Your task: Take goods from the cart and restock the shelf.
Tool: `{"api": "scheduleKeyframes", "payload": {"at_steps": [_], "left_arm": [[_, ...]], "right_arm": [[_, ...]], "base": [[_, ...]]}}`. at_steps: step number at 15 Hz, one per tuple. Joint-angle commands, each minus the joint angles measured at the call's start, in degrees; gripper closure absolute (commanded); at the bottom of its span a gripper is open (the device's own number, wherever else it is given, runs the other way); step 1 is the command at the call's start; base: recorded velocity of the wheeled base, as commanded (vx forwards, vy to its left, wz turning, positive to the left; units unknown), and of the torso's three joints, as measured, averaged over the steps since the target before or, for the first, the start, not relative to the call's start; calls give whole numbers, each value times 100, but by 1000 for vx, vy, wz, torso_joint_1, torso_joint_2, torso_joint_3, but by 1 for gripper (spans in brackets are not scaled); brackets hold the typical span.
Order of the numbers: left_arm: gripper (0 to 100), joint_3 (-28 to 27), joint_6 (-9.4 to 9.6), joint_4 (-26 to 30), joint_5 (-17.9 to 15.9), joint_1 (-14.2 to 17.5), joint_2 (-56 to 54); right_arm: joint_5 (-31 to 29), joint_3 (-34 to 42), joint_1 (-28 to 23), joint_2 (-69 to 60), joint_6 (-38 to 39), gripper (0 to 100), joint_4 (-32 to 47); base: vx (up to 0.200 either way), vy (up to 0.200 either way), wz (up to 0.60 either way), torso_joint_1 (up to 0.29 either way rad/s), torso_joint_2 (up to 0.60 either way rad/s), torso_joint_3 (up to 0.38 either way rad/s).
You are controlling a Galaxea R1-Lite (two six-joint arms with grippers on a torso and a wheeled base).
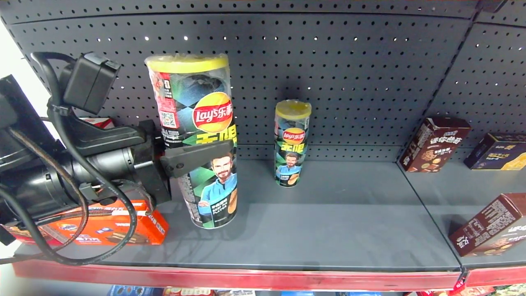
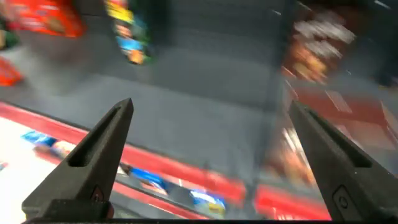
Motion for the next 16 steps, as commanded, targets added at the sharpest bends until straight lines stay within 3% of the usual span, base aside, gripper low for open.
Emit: {"api": "scheduleKeyframes", "payload": {"at_steps": [1,5,8,12,13,14,16], "left_arm": [[100,69,-25,1,3,65,-119],[100,60,-166,19,3,109,-216],[100,60,-166,1,-5,127,-198],[100,60,-166,1,3,127,-189],[100,69,-166,19,3,127,-207],[100,69,-166,28,3,127,-207],[100,78,-166,1,30,118,-207]], "right_arm": [[138,-309,605,1808,-98,0,-878],[138,-1187,772,3030,-177,0,-992],[225,-1557,772,3636,-414,0,-1274],[1122,-2058,737,4454,-555,0,-1854],[1579,-2339,720,4674,-748,0,-1854],[2458,-2699,570,4972,-985,0,-1862],[2915,-3165,544,5368,-1152,0,-1827]], "base": [[0,0,0,0,0,0],[0,0,0,0,0,0],[0,0,0,0,0,0],[0,0,0,0,0,0],[0,0,0,0,0,0],[0,0,0,0,0,0],[0,0,0,0,0,0]]}}
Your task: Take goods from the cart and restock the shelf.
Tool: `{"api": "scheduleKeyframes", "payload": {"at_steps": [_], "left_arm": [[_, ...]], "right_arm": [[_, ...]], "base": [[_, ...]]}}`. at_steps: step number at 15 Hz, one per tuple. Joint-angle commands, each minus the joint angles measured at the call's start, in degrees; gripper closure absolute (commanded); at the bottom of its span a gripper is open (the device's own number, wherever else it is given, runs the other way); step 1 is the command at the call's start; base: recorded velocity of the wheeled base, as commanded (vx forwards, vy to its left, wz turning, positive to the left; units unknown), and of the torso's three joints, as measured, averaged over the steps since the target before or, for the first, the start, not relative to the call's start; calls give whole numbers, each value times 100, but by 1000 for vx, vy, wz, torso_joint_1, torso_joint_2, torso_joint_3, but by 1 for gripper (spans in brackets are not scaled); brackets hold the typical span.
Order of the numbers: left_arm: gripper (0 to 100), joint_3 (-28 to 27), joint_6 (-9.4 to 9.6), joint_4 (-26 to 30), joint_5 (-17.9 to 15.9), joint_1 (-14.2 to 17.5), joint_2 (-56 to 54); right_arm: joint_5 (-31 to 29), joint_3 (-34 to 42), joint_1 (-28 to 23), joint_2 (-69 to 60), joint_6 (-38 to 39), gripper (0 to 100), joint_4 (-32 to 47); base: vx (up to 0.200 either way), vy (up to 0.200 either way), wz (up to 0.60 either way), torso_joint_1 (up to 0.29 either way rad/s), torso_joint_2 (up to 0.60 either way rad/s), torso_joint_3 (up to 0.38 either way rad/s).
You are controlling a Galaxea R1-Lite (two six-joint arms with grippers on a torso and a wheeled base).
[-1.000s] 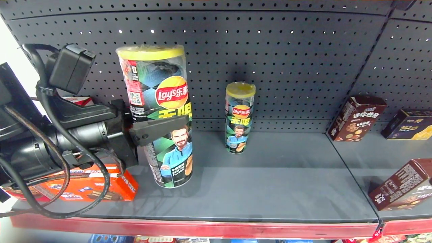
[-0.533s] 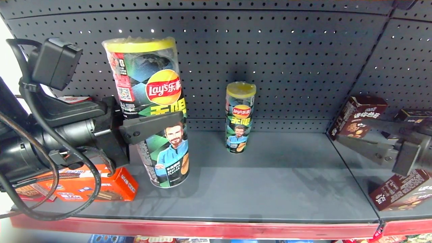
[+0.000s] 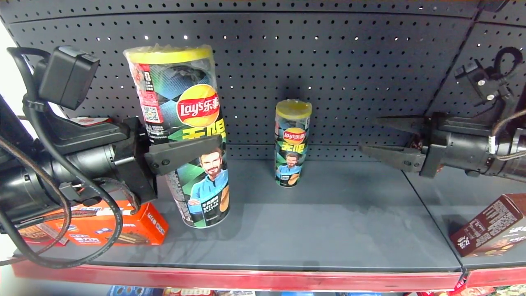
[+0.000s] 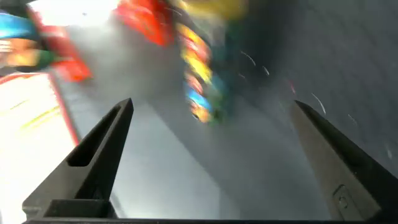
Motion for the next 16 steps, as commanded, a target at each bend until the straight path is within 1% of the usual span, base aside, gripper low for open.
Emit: {"api": "scheduleKeyframes", "payload": {"at_steps": [1,2,3,5,6,7,8,10,11,12,14,16], "left_arm": [[100,-2,-1,-7,8,-4,4],[100,-2,-1,-16,8,-4,13],[100,-11,-1,-16,8,-4,13],[100,-11,-1,-25,-9,-21,30],[100,-19,-1,-25,-18,-21,39],[100,-28,-1,-25,-27,-21,74],[100,-28,-1,-25,-27,-21,83],[100,-55,-1,-34,-45,-21,101],[100,-55,-1,-34,-45,-21,101],[100,-63,-1,-34,-45,-4,101],[100,-55,-19,-34,-45,-4,101],[100,-46,-37,-34,-53,-4,109]], "right_arm": [[482,-545,-48,722,-127,0,1],[895,-597,-39,809,-179,0,-8],[1159,-615,-30,871,-232,0,-17],[1889,-756,40,1073,-460,0,-25],[1959,-852,57,1143,-469,0,-17],[1950,-1072,93,1319,-469,0,-17],[1950,-1098,101,1346,-469,0,-17],[1906,-1503,128,1697,-469,0,-8],[1906,-1538,128,1741,-469,0,-8],[1880,-1758,137,2005,-460,0,1],[1871,-1968,145,2277,-452,0,10],[1704,-2346,145,2558,-443,0,27]], "base": [[0,0,0,0,0,0],[0,0,0,0,0,0],[0,0,0,0,0,0],[0,0,0,0,0,0],[0,0,0,0,0,0],[0,0,0,0,0,0],[0,0,0,0,0,0],[0,0,0,0,0,0],[0,0,0,0,0,0],[0,0,0,0,0,0],[0,0,0,0,0,0],[0,0,0,0,0,0]]}}
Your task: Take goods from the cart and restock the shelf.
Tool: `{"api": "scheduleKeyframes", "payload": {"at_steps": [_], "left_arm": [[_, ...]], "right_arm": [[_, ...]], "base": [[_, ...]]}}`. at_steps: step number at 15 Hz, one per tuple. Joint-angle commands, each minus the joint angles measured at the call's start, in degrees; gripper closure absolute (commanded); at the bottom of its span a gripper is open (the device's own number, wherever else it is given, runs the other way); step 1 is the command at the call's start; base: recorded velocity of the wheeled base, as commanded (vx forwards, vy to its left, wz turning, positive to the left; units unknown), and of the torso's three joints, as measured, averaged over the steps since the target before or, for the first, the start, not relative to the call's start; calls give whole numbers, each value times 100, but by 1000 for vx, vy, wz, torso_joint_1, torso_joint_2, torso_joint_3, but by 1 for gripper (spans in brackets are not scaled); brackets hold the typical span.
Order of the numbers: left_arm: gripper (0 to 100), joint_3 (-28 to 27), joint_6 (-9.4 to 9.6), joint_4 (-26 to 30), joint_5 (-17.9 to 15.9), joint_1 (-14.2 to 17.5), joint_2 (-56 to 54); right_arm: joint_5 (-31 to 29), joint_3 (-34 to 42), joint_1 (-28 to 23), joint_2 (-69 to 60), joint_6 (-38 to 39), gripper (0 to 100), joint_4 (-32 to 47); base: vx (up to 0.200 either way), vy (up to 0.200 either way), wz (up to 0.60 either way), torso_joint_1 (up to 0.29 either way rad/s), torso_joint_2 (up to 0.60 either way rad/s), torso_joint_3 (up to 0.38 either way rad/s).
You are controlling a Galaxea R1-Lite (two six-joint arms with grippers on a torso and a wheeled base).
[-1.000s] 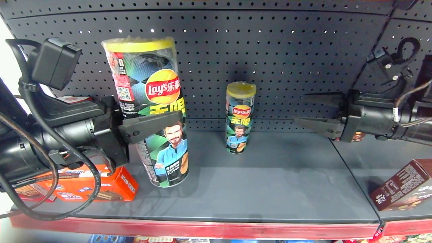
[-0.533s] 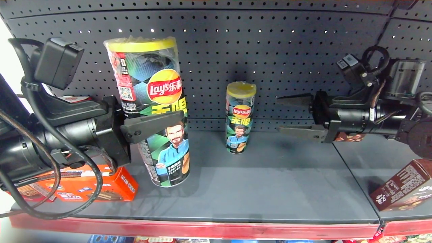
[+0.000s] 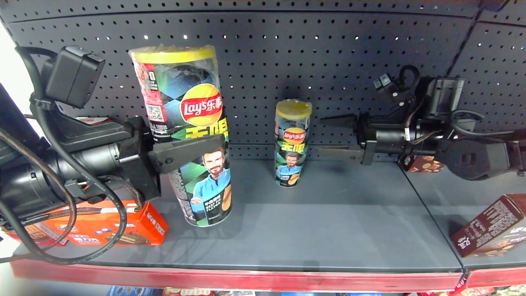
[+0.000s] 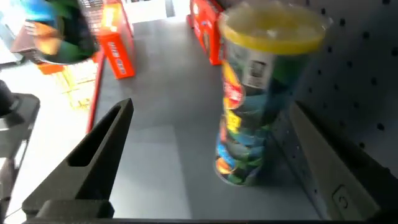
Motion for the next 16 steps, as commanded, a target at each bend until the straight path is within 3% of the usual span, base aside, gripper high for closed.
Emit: {"api": "scheduleKeyframes", "payload": {"at_steps": [1,16], "left_arm": [[100,0,-1,-1,-1,-1,44],[100,-35,-151,-115,-1,16,159]], "right_arm": [[-200,-525,3,507,3,0,39],[-402,-1501,240,1632,3,0,197]], "base": [[0,0,0,0,0,0],[0,0,0,0,0,0]]}}
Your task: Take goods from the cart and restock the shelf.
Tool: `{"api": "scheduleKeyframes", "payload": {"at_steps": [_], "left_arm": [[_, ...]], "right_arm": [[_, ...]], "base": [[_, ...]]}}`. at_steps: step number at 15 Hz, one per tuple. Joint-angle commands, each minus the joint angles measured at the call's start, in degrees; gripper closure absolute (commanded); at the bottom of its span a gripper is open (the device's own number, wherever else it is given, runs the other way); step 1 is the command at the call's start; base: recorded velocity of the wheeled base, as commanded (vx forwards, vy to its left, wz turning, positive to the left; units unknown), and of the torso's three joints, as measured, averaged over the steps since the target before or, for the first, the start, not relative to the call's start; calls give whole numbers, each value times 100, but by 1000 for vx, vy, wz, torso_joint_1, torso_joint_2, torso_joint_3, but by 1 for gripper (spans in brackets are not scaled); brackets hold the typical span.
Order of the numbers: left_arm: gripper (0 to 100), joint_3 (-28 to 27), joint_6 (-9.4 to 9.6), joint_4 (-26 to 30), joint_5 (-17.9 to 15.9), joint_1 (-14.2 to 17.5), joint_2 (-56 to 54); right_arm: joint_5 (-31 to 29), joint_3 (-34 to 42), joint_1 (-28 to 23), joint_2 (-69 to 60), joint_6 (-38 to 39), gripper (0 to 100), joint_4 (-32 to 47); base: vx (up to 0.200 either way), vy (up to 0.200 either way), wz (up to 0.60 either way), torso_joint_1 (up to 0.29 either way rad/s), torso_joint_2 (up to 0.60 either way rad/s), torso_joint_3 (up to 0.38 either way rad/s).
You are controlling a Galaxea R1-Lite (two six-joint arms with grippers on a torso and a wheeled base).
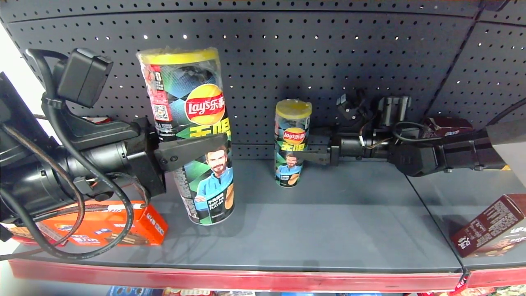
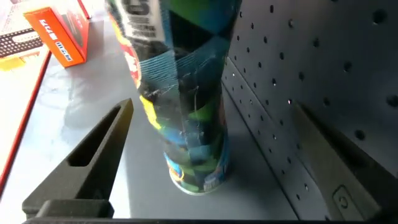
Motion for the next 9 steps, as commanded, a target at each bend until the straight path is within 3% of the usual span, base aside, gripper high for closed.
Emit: {"api": "scheduleKeyframes", "payload": {"at_steps": [1,8,9], "left_arm": [[100,3,-11,-44,1,0,17],[100,64,-99,-123,10,0,35],[100,56,-99,-123,19,0,44]], "right_arm": [[-11,-200,142,306,-3,0,-25],[-20,-596,203,859,-3,0,-122],[-2,-719,256,1026,-12,100,-333]], "base": [[0,0,0,0,0,0],[0,0,0,0,0,0],[0,0,0,0,0,0]]}}
